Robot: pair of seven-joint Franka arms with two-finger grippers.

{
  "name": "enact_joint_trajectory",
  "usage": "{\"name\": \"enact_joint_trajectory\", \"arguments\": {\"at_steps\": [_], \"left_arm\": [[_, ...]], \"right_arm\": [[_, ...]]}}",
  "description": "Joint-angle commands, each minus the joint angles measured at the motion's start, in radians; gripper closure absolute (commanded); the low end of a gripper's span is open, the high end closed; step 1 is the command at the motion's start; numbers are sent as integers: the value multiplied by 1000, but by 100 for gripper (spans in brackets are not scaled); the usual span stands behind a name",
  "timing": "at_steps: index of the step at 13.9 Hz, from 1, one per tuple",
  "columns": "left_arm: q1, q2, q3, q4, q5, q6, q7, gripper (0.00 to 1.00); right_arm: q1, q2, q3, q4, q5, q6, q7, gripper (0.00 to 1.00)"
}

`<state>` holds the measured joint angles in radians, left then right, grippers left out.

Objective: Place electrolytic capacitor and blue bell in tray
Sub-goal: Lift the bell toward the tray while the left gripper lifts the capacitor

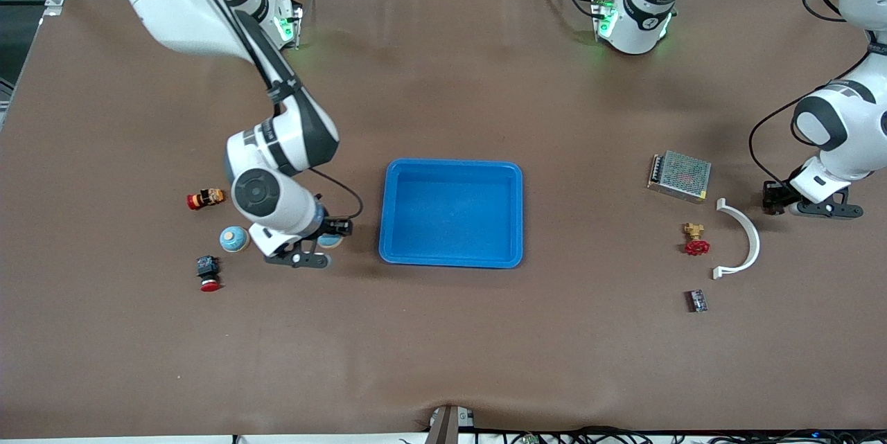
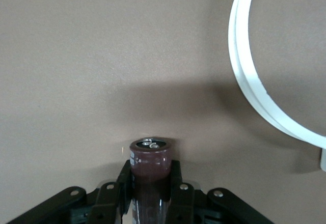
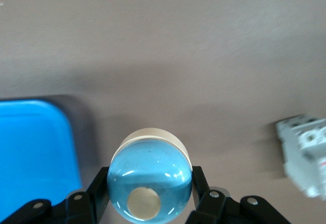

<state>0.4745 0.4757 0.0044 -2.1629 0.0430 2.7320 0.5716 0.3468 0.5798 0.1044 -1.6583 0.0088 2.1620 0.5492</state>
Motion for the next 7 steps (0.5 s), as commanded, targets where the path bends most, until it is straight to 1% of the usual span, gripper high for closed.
{"name": "enact_joint_trajectory", "arguments": {"at_steps": [1,3,7], "left_arm": [[3,-25,-8,0,3,0,4,100],[3,-41,-26,1,3,-17,-22,100],[3,-95,-61,32,3,-144,-99,100]], "right_arm": [[61,-3,-6,8,4,-14,109,55],[110,0,-11,11,2,-7,165,55],[169,8,-11,8,-7,1,228,55]]}}
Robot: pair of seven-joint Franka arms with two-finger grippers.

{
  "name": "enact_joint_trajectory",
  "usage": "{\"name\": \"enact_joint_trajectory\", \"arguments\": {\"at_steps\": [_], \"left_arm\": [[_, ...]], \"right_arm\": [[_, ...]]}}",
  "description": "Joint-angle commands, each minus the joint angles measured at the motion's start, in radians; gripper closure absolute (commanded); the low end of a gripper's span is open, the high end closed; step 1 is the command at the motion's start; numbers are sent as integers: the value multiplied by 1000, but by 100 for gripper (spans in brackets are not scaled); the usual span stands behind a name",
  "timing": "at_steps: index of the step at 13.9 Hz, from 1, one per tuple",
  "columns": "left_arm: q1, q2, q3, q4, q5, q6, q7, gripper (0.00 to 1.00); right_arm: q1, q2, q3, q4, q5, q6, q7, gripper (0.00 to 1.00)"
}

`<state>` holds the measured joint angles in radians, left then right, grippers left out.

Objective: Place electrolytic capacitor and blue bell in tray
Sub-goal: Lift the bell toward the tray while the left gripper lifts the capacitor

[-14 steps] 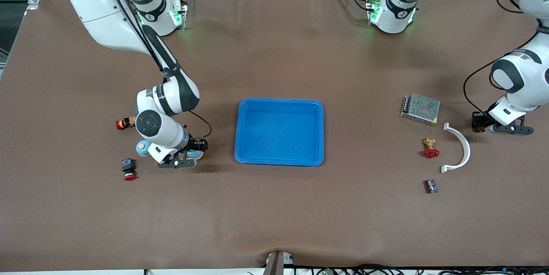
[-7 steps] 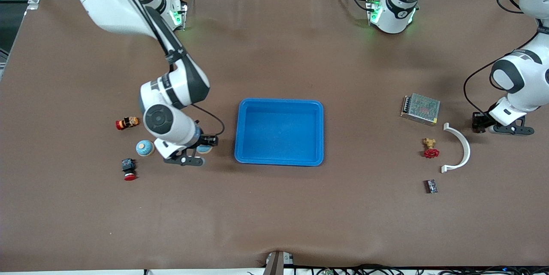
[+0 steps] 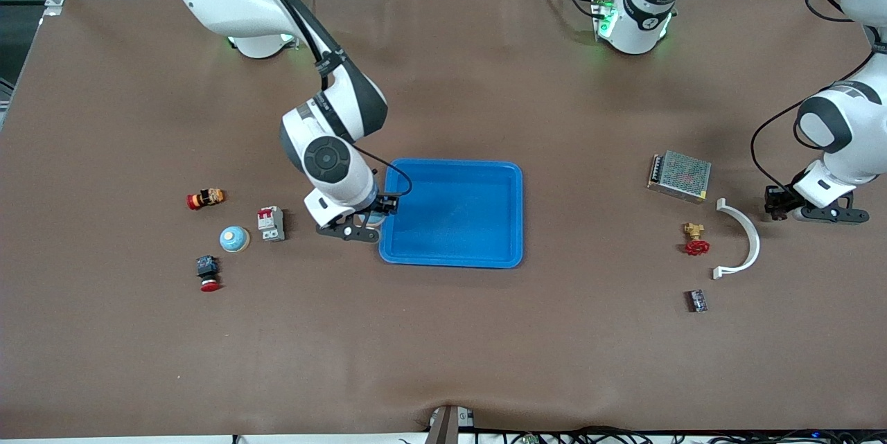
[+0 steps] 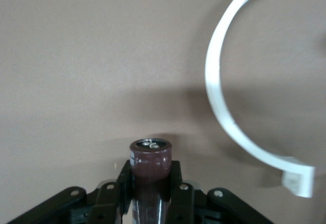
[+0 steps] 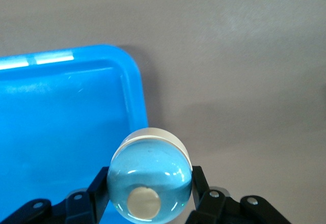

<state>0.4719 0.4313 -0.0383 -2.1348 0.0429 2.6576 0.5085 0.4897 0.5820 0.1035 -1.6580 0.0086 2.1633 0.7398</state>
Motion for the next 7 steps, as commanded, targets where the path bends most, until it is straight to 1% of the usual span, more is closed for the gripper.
{"name": "enact_joint_trajectory", "arguments": {"at_steps": [1,3,5,7], "left_arm": [[7,-63,-32,6,3,-85,-60,100],[5,-82,-37,3,3,-93,-82,100],[7,-92,-55,4,3,-94,-154,100],[7,-105,-99,4,2,-99,-266,100]], "right_arm": [[33,9,-10,7,-9,3,44,55],[49,10,-11,4,-13,9,46,55],[59,18,-11,-2,-12,39,58,55],[84,35,-11,-3,-12,73,101,55]]}}
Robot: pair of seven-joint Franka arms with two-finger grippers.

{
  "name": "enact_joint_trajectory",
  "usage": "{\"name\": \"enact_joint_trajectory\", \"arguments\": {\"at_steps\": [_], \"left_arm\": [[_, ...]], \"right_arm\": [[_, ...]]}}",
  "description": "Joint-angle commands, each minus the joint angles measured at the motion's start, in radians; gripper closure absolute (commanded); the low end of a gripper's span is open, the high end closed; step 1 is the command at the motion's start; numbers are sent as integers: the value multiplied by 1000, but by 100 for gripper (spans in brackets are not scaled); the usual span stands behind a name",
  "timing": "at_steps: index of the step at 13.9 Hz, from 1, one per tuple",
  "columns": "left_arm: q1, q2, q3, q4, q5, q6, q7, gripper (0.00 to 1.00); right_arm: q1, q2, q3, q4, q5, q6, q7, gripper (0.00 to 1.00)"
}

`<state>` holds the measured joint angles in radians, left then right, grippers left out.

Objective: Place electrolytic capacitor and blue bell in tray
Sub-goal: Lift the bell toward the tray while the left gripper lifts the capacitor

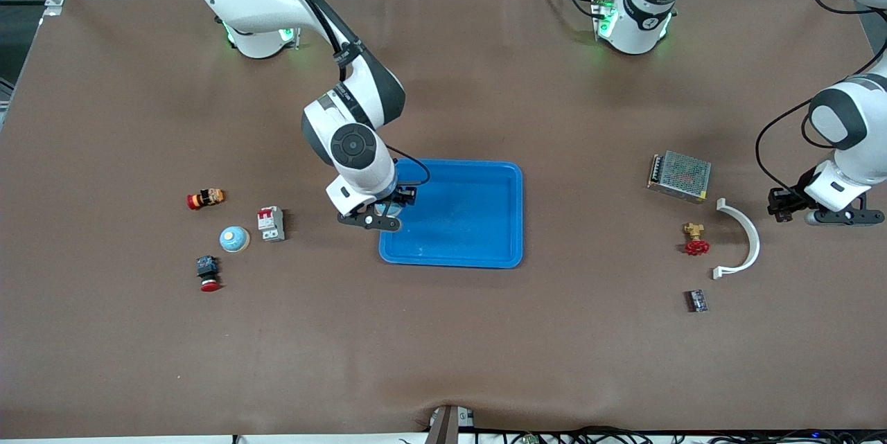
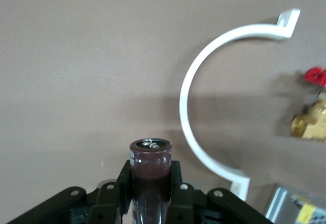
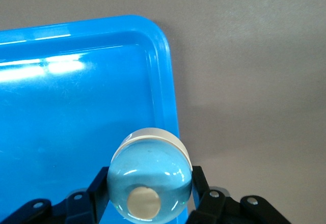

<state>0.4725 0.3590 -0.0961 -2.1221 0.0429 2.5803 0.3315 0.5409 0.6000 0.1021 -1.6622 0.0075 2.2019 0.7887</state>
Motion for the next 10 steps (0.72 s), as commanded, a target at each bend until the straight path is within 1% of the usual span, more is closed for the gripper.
{"name": "enact_joint_trajectory", "arguments": {"at_steps": [1,4,8,10], "left_arm": [[6,-37,-54,-7,3,-32,-132,100],[6,-55,-109,-5,2,-72,-254,100],[6,-71,-186,-5,3,-104,-415,100],[6,-83,-230,-6,3,-124,-542,100]], "right_arm": [[39,26,-10,-8,-11,56,63,55],[51,38,-10,-42,-11,130,63,55],[71,57,-12,-42,-11,150,63,55],[80,64,-12,-42,-11,157,64,54]]}}
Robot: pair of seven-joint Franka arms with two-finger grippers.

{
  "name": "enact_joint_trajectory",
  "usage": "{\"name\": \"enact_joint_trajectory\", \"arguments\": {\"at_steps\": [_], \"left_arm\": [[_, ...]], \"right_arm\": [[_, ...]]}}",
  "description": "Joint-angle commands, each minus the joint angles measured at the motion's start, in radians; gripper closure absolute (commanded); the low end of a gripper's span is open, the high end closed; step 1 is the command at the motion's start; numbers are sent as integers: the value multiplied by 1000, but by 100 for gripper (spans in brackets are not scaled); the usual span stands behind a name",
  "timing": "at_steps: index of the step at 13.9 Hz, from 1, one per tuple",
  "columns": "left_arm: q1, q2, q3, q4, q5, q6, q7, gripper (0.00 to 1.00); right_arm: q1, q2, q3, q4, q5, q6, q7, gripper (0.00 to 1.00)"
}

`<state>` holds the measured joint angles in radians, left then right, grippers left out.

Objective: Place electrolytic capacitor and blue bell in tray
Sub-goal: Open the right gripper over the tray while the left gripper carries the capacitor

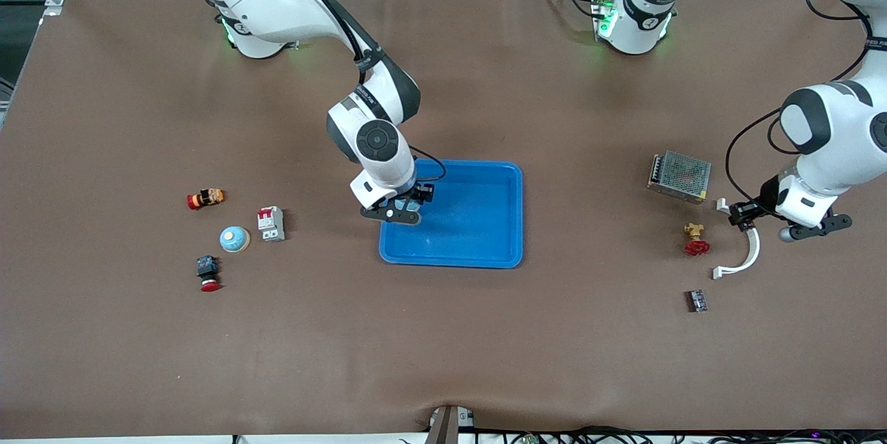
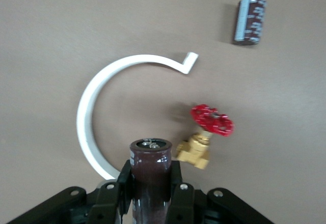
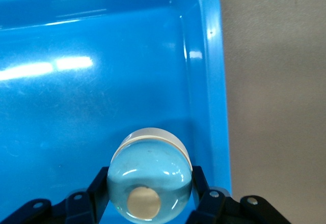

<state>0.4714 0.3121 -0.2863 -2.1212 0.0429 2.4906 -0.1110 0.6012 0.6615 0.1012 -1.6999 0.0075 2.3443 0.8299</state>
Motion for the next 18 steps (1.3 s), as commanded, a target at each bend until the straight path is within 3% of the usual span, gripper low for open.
{"name": "enact_joint_trajectory", "arguments": {"at_steps": [1,7,13,15,16,17,18], "left_arm": [[6,-42,-68,-6,14,-47,-177,100],[6,-73,-209,1,15,-116,-433,100],[-11,-74,-303,39,17,-154,-657,100],[-60,-64,-306,56,17,-156,-763,100],[-78,-61,-306,70,18,-156,-817,100],[-97,-47,-306,85,18,-156,-875,100],[-121,-41,-306,98,18,-157,-935,100]], "right_arm": [[22,4,-11,-4,-11,18,23,54],[28,17,-12,-4,-12,33,29,54],[28,38,-12,-4,-12,67,29,52],[28,38,-12,-4,-12,67,31,40],[28,38,-12,-4,-11,69,38,12],[28,37,-12,-4,-12,69,69,0],[28,33,-12,-3,-12,67,78,0]]}}
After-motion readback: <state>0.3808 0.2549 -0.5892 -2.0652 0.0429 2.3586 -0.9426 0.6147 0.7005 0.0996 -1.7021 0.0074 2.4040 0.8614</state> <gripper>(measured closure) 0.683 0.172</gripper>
